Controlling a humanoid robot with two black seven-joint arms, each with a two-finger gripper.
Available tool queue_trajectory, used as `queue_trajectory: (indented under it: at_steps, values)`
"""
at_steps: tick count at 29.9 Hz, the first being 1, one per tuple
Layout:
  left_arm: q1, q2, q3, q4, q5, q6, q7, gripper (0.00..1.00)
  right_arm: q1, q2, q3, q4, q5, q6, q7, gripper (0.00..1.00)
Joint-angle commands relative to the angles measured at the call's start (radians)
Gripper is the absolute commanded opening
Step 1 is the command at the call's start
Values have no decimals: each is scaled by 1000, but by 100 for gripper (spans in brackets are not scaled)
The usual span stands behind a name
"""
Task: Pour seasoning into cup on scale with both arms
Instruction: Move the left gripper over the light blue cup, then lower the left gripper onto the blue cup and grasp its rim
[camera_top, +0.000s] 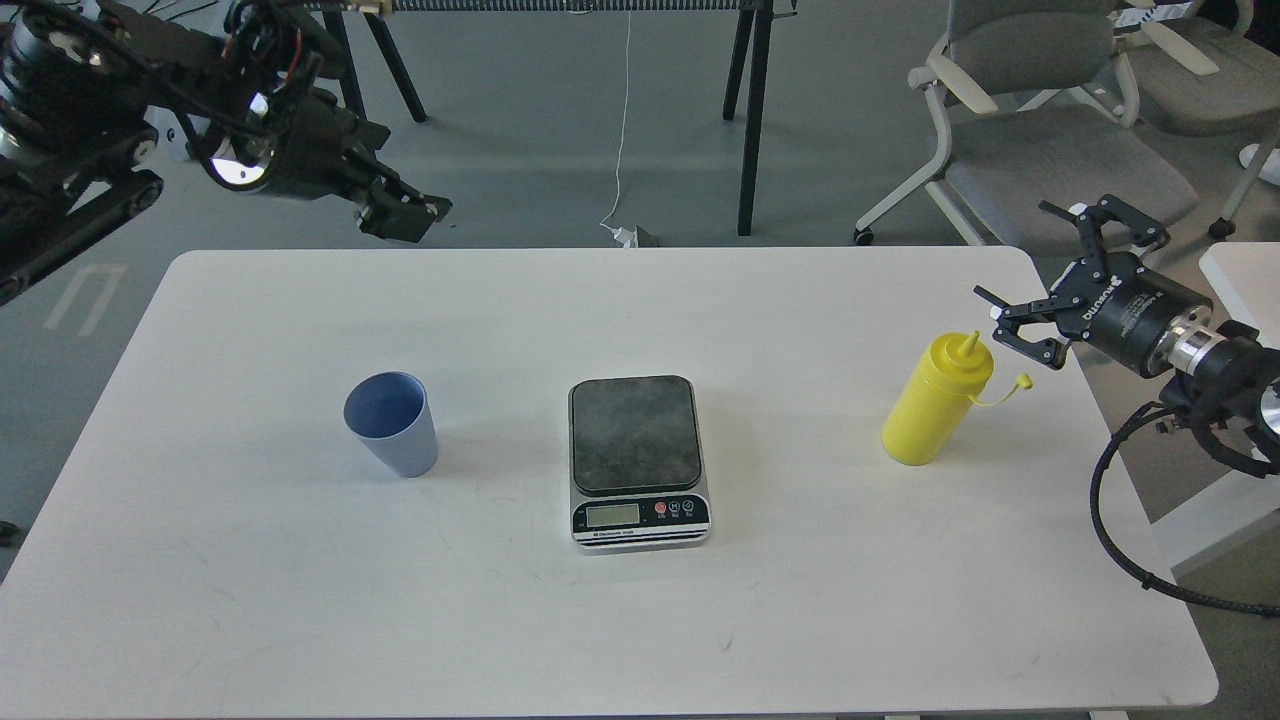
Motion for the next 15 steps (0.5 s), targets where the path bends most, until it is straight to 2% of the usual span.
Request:
queue_trajectory:
  at_steps: [1,4,15]
  values:
    - [8,-3,143,-1,17,0,0,99,-3,-7,1,0,0,0,0,98]
    - [14,-3,197,-1,17,0,0,99,-3,-8,1,0,0,0,0,98]
    - [82,-4,199,-1,15,0,0,99,-3,3,-2,-3,-1,0,0,98]
